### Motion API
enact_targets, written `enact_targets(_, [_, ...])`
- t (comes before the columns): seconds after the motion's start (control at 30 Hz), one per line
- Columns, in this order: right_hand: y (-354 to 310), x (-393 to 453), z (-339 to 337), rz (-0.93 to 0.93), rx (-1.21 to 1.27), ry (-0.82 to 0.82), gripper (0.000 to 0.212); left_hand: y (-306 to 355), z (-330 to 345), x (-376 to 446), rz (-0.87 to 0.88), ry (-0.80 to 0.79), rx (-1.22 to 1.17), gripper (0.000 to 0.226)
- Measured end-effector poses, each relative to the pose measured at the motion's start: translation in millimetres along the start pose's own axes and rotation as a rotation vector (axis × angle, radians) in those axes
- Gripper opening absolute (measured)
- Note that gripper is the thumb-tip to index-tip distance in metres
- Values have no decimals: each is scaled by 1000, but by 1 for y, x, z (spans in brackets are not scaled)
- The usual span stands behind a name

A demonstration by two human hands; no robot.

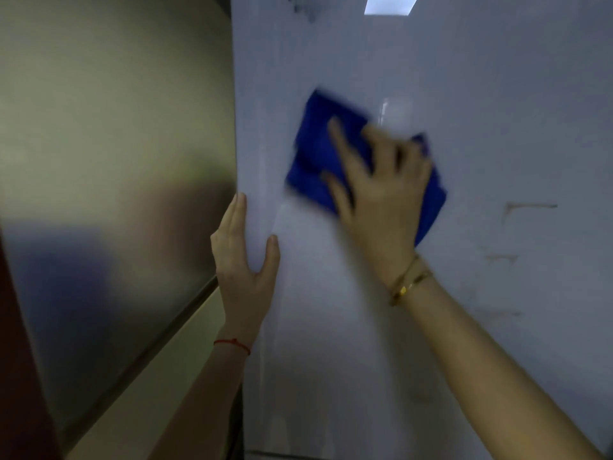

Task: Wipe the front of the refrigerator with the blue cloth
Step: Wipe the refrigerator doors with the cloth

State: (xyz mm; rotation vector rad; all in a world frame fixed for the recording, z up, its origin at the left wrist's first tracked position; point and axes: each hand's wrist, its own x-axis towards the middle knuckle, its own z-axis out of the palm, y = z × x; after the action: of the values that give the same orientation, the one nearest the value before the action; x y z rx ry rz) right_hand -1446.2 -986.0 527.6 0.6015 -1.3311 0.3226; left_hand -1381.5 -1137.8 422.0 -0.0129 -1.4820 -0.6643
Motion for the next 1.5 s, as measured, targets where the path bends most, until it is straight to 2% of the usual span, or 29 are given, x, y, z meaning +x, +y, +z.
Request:
enact_targets(0.1, [-10, -70, -13, -223, 28, -118, 42, -3, 0, 0, 13, -16, -2, 61])
enact_targets(0.17, [14, -84, -23, -249, 7, -108, 42, -3, 0, 0, 1, -14, -1, 62])
enact_targets(0.23, [38, -62, -25, -179, -25, -71, 42, -2, 1, -1, -10, -5, -1, 62])
enact_targets(0.3, [47, -21, -19, -17, -57, -4, 40, -2, 2, -2, -5, 6, -3, 62])
enact_targets(0.37, [36, 12, -8, 138, -92, 45, 40, -1, 2, -2, -6, 7, 5, 61])
enact_targets(0.4, [25, 16, -3, 154, -77, 50, 40, -1, 1, -2, -13, 4, 11, 61])
enact_targets(0.5, [-8, -33, -2, -76, 21, -38, 44, -1, 0, -1, -29, -7, 20, 61])
enact_targets(0.6, [3, -104, -21, -306, 15, -132, 54, 0, -1, -1, -10, -21, 16, 61])
enact_targets(0.67, [30, -97, -27, -261, -3, -116, 51, 1, -1, -1, -17, -12, 11, 61])
enact_targets(0.73, [49, -55, -24, -107, -43, -52, 42, 2, 0, -1, -28, 1, 16, 62])
enact_targets(0.8, [53, 0, -14, 70, -81, 21, 39, 4, 0, -1, -31, 5, 31, 62])
enact_targets(0.87, [41, 32, -3, 153, -109, 65, 40, 4, 1, -2, -35, -1, 40, 62])
enact_targets(0.93, [25, 23, 0, 75, -73, 63, 40, 3, 1, -2, -42, -8, 42, 62])
enact_targets(1.07, [14, -77, -19, -135, -31, -66, 40, 4, 2, -5, -15, -16, 54, 62])
enact_targets(1.17, [55, -109, -40, -66, -54, -101, 39, 9, 6, -10, 19, -1, 121, 62])
enact_targets(1.37, [140, -26, -43, 336, -118, 67, 40, 35, 31, -14, 164, 37, 356, 54])
enact_targets(1.43, [137, -30, -41, 268, -115, 46, 40, 44, 46, -17, 233, -1, 336, 54])
enact_targets(1.5, [124, -69, -43, 111, -90, -21, 39, 50, 59, -20, 240, -1, 315, 55])
